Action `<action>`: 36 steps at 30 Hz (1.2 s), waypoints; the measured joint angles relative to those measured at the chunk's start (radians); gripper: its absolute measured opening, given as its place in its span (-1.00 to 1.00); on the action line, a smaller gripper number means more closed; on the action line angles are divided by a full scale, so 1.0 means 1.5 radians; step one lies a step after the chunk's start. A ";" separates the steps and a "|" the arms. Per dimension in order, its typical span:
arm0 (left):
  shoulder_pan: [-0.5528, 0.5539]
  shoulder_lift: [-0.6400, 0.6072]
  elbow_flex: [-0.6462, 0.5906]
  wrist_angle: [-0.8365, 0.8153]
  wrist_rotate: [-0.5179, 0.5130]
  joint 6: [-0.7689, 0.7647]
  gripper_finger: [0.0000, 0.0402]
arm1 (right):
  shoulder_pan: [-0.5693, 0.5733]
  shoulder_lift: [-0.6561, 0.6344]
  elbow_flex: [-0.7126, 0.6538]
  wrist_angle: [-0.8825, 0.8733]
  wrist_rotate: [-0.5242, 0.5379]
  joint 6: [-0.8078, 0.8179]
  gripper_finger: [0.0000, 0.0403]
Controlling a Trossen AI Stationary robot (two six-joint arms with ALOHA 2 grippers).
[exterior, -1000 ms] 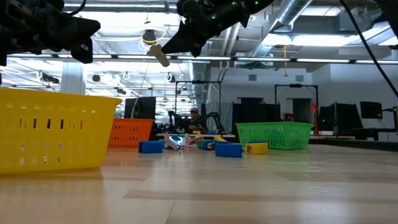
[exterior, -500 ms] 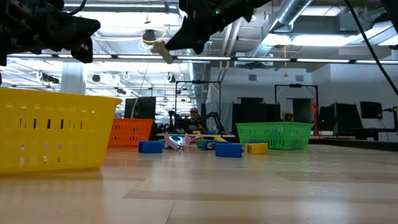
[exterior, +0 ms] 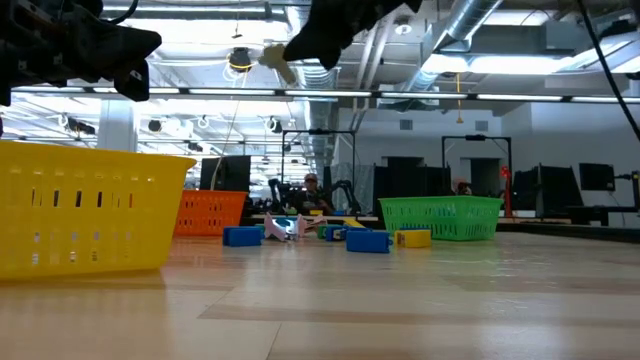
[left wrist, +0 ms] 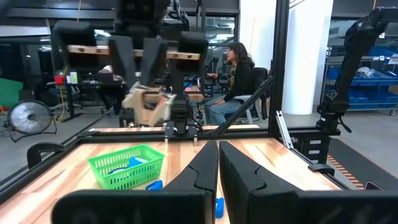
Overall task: Pick and place Stapler, Stapler remover, tape
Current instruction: Put the gray staple remover into the orange basket
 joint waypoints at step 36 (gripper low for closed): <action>0.000 0.004 0.000 0.027 0.000 0.000 -0.96 | 0.047 -0.081 0.000 -0.031 0.078 0.030 -1.00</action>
